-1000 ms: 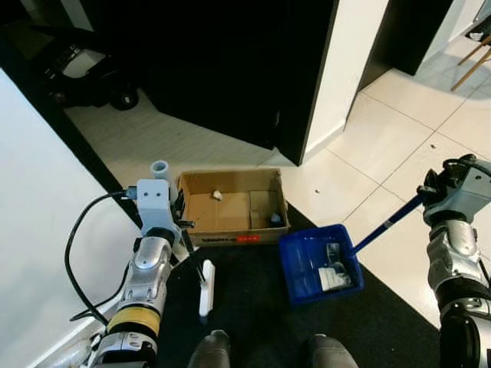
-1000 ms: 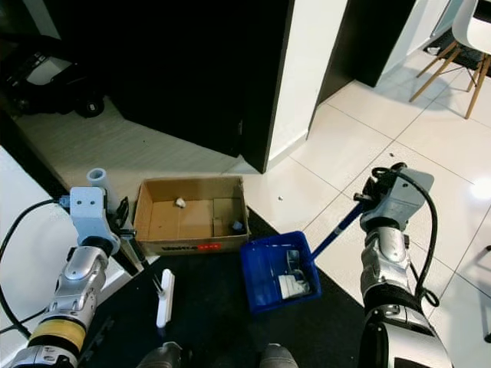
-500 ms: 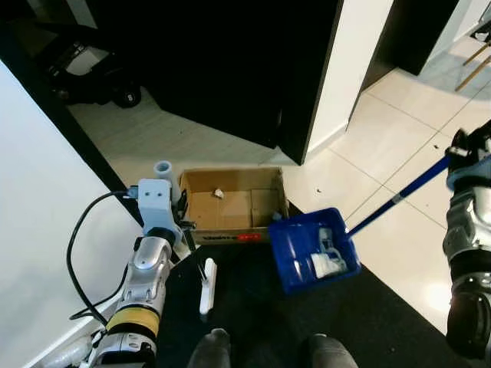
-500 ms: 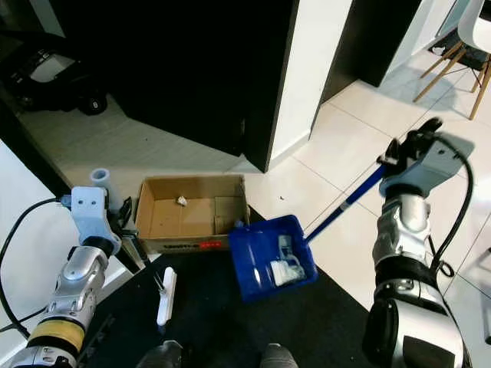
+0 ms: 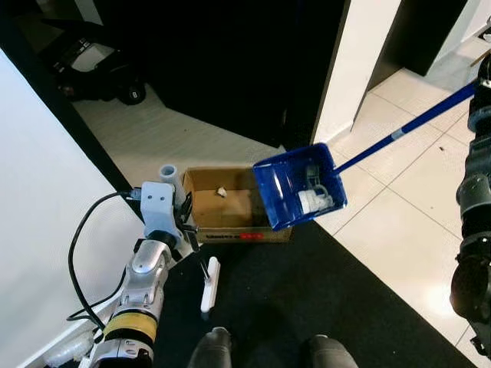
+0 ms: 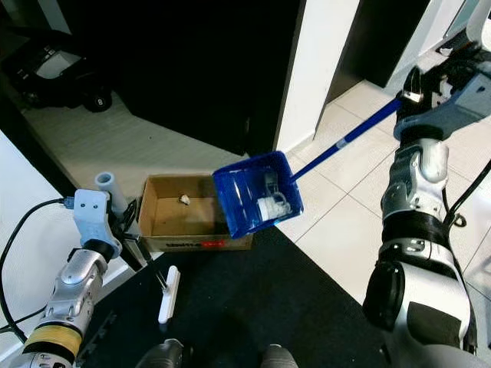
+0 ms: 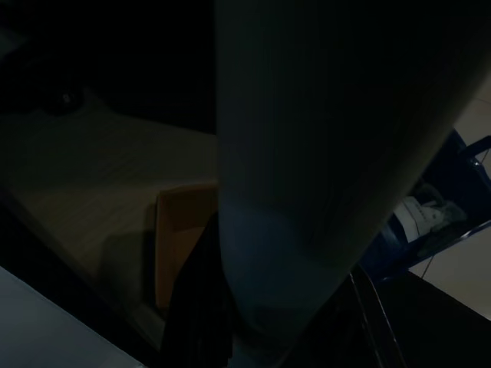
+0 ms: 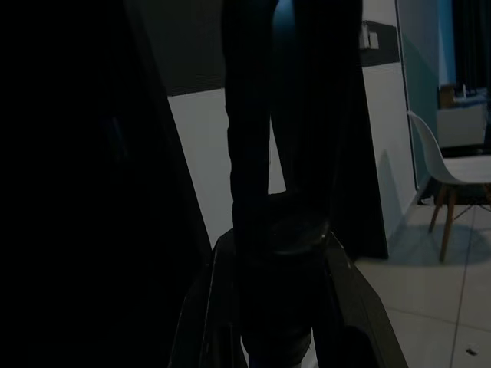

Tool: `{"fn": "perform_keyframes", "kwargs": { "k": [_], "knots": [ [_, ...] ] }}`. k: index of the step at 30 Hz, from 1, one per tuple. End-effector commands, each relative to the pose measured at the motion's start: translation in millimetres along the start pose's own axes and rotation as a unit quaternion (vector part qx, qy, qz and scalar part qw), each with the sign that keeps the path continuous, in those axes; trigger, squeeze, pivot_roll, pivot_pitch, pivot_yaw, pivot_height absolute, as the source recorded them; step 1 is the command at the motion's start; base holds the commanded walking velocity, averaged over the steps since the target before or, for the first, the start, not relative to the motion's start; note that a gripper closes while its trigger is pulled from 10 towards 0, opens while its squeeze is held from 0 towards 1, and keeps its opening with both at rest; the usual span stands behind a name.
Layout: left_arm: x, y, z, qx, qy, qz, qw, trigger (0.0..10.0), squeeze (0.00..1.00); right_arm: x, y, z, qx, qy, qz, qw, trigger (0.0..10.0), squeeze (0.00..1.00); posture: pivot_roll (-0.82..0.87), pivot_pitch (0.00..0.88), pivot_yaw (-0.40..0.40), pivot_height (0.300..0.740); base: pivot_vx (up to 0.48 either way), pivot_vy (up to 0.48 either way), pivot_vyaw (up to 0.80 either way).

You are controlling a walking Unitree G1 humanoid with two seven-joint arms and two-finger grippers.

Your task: Sweep floor

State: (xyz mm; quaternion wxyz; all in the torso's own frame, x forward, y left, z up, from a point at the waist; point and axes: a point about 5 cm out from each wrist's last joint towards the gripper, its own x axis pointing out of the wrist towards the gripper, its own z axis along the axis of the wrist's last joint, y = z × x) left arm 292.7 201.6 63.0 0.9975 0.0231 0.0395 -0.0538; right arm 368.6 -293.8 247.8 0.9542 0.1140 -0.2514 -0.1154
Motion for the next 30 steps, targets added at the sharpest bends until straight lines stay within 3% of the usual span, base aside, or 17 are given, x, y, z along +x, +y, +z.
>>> {"fn": "perform_keyframes", "kwargs": {
  "k": [1,16,30],
  "knots": [
    [-4.9,0.1,-6.3,-0.002,0.015,-0.006,1.000,10.0,0.00,0.7,1.2,-0.3,0.004,-0.003,0.002,1.000,10.0,0.00,-0.02,0.085,-0.013,0.740,0.000,0.000,0.00],
    [-7.1,-5.0,-6.1,-0.015,0.005,-0.004,1.000,10.0,0.00,2.1,10.1,-8.1,0.021,0.006,-0.002,1.000,10.0,0.00,-0.02,0.088,-0.017,0.740,0.297,0.000,0.00],
    [-10.7,0.2,-5.5,-0.021,0.000,0.004,1.000,10.0,0.00,6.7,17.1,-5.4,0.031,0.001,0.007,1.000,10.0,0.00,-0.01,0.083,-0.021,0.740,0.272,0.000,0.00]
  ]
}}
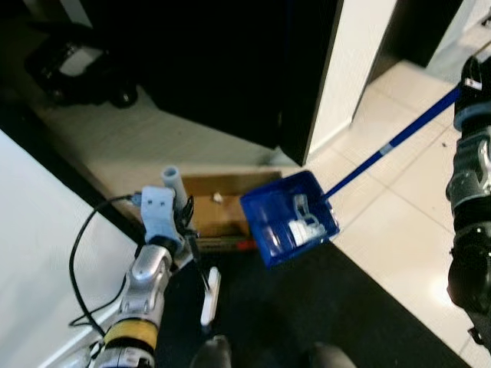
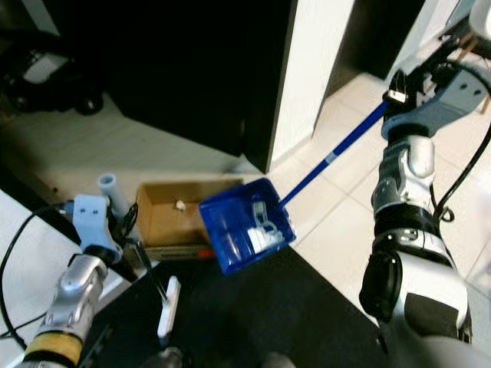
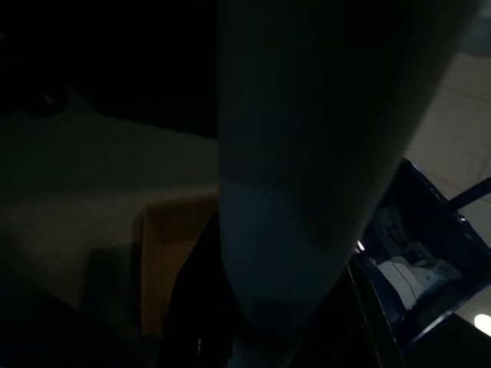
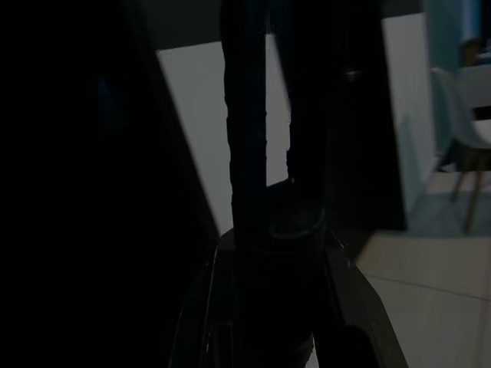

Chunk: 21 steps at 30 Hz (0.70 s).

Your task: Sweep floor

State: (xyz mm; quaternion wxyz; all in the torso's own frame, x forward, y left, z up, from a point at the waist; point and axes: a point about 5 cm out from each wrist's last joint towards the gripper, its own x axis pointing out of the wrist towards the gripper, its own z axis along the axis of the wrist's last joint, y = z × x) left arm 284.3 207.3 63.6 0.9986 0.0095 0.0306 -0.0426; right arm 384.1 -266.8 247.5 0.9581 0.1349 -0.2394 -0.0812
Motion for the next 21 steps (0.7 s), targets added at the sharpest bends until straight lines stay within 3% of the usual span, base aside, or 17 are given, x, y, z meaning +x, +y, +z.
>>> {"fn": "perform_keyframes", "kwargs": {
  "k": [1,21],
  "knots": [
    [-2.2,-4.4,-5.3,-0.009,0.009,-0.006,1.000,10.0,0.00,0.8,-10.1,8.0,0.005,-0.018,-0.018,1.000,10.0,0.00,-0.01,0.082,-0.022,0.740,0.000,0.000,0.00],
    [-4.7,-1.8,-1.6,-0.021,-0.011,0.010,1.000,10.0,0.00,2.8,-5.2,8.5,0.009,-0.022,-0.007,1.000,10.0,0.00,-0.01,0.077,-0.025,0.740,0.000,0.000,0.00]
  ]
}}
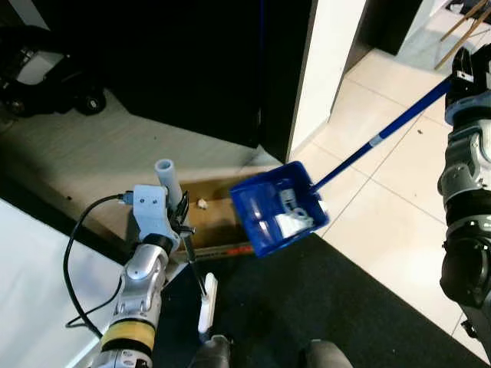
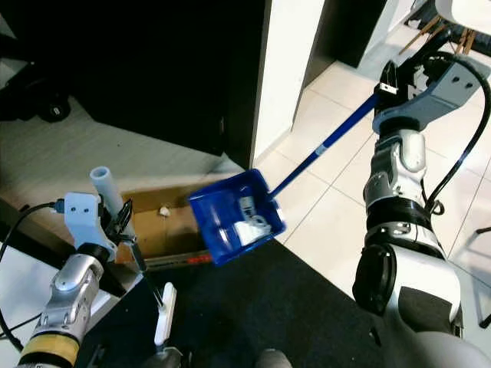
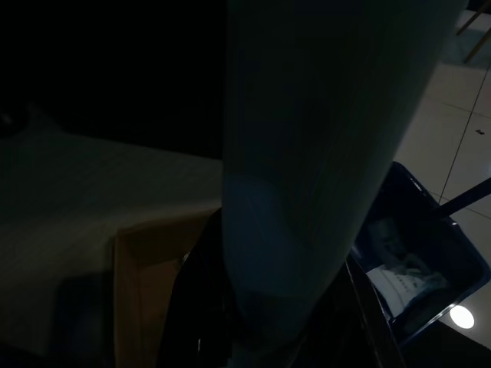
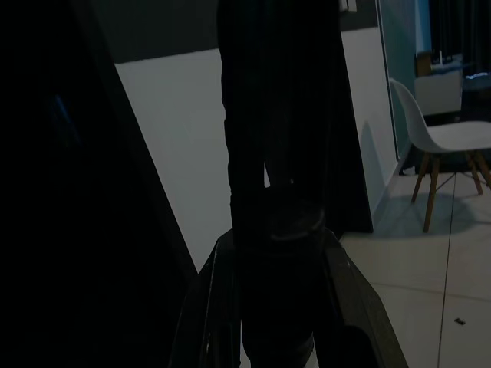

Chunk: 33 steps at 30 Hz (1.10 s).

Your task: Sweep floor

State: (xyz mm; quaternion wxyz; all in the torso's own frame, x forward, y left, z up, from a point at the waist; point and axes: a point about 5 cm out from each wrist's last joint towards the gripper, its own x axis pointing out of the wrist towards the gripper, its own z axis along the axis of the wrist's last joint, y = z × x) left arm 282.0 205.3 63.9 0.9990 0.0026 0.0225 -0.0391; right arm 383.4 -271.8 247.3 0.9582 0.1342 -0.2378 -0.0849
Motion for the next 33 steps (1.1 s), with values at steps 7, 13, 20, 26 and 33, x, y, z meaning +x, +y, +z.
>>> {"fn": "perform_keyframes", "kwargs": {
  "k": [7,13,20,26,33],
  "knots": [
    [-3.4,1.1,-2.4,-0.010,0.000,0.009,1.000,10.0,0.00,2.3,0.3,7.1,0.012,-0.024,-0.003,1.000,10.0,0.00,-0.01,0.081,-0.025,0.740,0.000,0.000,0.00],
    [-2.7,-0.7,-2.2,-0.013,0.000,0.009,1.000,10.0,0.00,1.9,-0.3,6.5,0.011,-0.022,-0.004,1.000,10.0,0.00,-0.01,0.086,-0.025,0.740,0.000,0.000,0.00],
    [-1.4,-2.3,-2.0,-0.016,0.003,0.005,1.000,10.0,0.00,1.8,-0.6,6.5,0.011,-0.022,-0.004,1.000,10.0,0.00,-0.01,0.087,-0.025,0.740,0.000,0.000,0.00],
    [-1.4,-3.3,-0.9,-0.015,-0.001,0.002,1.000,10.0,0.00,1.9,-0.3,6.2,0.011,-0.021,-0.004,1.000,10.0,0.00,-0.01,0.088,-0.026,0.740,0.214,0.000,0.00],
    [-1.0,-2.8,0.2,-0.016,-0.004,0.003,1.000,10.0,0.00,2.3,0.7,6.1,0.012,-0.020,-0.003,1.000,10.0,0.00,-0.01,0.086,-0.027,0.740,0.397,0.000,0.00]
  ]
}}
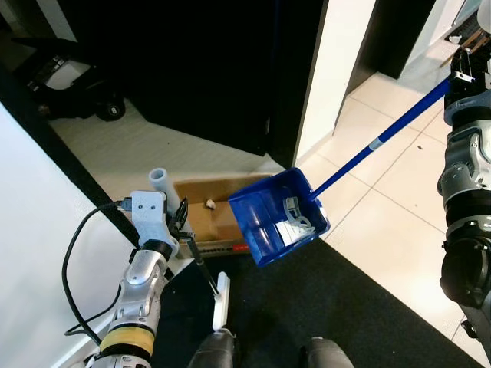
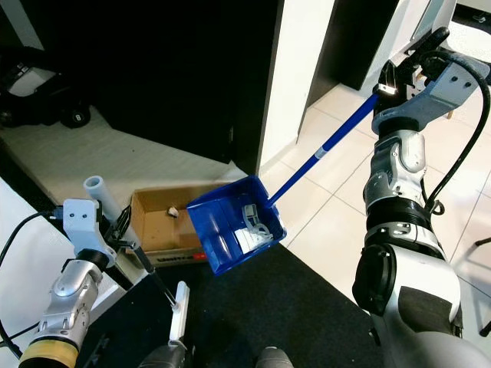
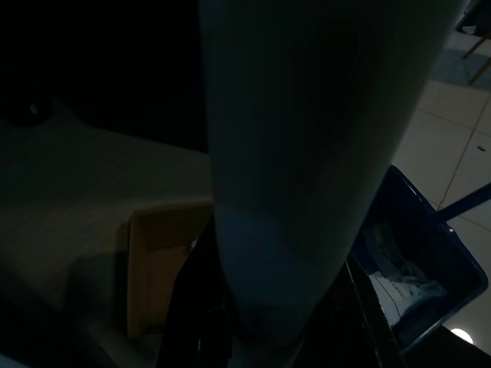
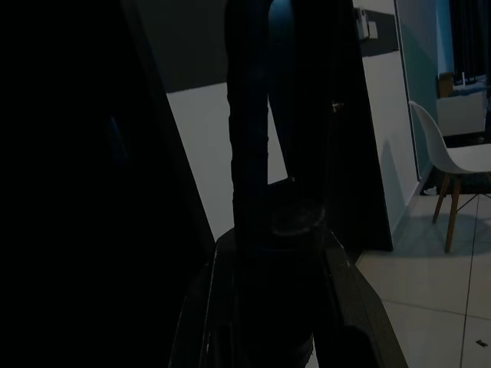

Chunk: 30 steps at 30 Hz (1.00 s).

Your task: Sweep floor

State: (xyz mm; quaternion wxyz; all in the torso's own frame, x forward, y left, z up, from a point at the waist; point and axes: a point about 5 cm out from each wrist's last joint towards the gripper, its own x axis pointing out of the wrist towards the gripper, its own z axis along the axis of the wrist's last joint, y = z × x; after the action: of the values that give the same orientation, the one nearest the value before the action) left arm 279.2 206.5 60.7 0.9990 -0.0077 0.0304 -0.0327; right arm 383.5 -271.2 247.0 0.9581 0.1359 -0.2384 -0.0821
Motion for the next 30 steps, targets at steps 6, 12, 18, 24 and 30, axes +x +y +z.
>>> {"fn": "perform_keyframes", "kwargs": {
  "k": [6,12,18,24,30],
  "knots": [
    [2.2,-4.4,4.0,-0.007,-0.013,-0.004,1.000,10.0,0.00,3.5,2.0,6.9,0.010,-0.021,-0.002,1.000,10.0,0.00,-0.01,0.084,-0.028,0.740,0.414,0.000,0.00],
    [2.5,-4.9,4.1,-0.009,-0.013,-0.005,1.000,10.0,0.00,4.0,3.0,7.2,0.011,-0.021,0.000,1.000,10.0,0.00,-0.01,0.084,-0.029,0.740,0.414,0.000,0.00],
    [2.5,-4.5,4.4,-0.009,-0.014,-0.003,1.000,10.0,0.00,4.6,3.9,7.6,0.011,-0.021,0.001,1.000,10.0,0.00,-0.01,0.083,-0.031,0.740,0.413,0.000,0.00],
    [2.4,-4.6,4.4,-0.010,-0.014,-0.003,1.000,10.0,0.00,5.1,4.7,7.7,0.011,-0.021,0.003,1.000,10.0,0.00,-0.01,0.081,-0.031,0.740,0.412,0.000,0.00],
    [2.3,-4.3,4.4,-0.010,-0.014,-0.003,1.000,10.0,0.00,5.3,5.2,7.7,0.012,-0.021,0.004,1.000,10.0,0.00,-0.01,0.080,-0.031,0.740,0.412,0.000,0.00]
  ]
}}
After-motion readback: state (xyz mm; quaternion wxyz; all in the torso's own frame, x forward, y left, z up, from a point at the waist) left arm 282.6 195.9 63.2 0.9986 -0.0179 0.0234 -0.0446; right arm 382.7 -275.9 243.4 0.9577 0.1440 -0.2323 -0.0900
